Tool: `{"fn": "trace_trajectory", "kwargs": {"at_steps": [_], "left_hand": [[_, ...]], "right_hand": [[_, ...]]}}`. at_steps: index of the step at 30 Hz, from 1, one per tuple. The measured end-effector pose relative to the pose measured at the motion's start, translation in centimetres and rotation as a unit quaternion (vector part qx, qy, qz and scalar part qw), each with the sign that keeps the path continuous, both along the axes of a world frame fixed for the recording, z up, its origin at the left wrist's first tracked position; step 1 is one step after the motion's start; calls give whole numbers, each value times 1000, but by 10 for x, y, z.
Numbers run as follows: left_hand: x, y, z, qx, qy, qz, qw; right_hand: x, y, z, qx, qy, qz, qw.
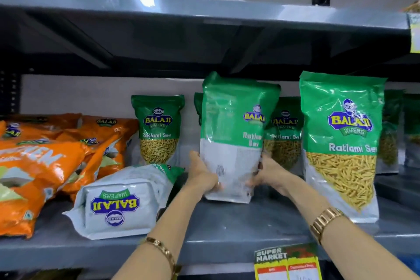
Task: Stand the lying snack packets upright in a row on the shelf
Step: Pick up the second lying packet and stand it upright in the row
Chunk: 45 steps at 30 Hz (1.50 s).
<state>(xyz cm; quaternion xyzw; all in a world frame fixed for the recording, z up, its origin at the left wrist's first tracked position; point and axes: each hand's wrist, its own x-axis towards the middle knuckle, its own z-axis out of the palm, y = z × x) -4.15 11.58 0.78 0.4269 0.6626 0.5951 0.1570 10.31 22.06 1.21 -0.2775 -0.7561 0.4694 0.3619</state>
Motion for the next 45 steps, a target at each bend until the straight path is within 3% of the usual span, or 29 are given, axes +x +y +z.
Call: {"fn": "trace_trajectory", "kwargs": {"at_steps": [3,7,11,13,17,20,24,28,34,38,40,43,45], "left_hand": [[-7,10,-10,-20,-17,-11,1000],[-11,11,-15,-44,-20,-29,998],[-4,4,-10,54,-57,9,997],[-2,-1,-9,117,-52,69,989],[22,-11,-20,148,-4,84,985],[46,-9,-32,76,-35,22,996],[51,5,-26,16,-62,24,998],[28,23,-14,2,-107,31,994],[6,23,-6,35,-261,-40,964],[19,11,-3,51,-245,79,965],[35,1,-9,69,-185,105,975],[62,-11,-26,88,-90,90,988],[72,-11,-38,28,-11,42,999]], "right_hand": [[-6,9,-2,-5,-26,25,999],[-7,24,4,-88,-30,1,996],[-18,42,5,-183,168,-69,966],[-23,46,5,-198,222,-82,951],[-32,47,0,-219,208,-39,953],[-38,45,-3,-230,200,28,952],[-34,43,-4,-211,188,23,959],[-30,40,-3,-181,163,0,970],[-26,26,-4,-129,130,18,983],[-32,28,-2,-107,128,-66,984],[-36,31,-3,-114,117,-42,986],[-44,33,-9,-151,93,24,984],[-47,31,-10,-201,98,66,972]]}}
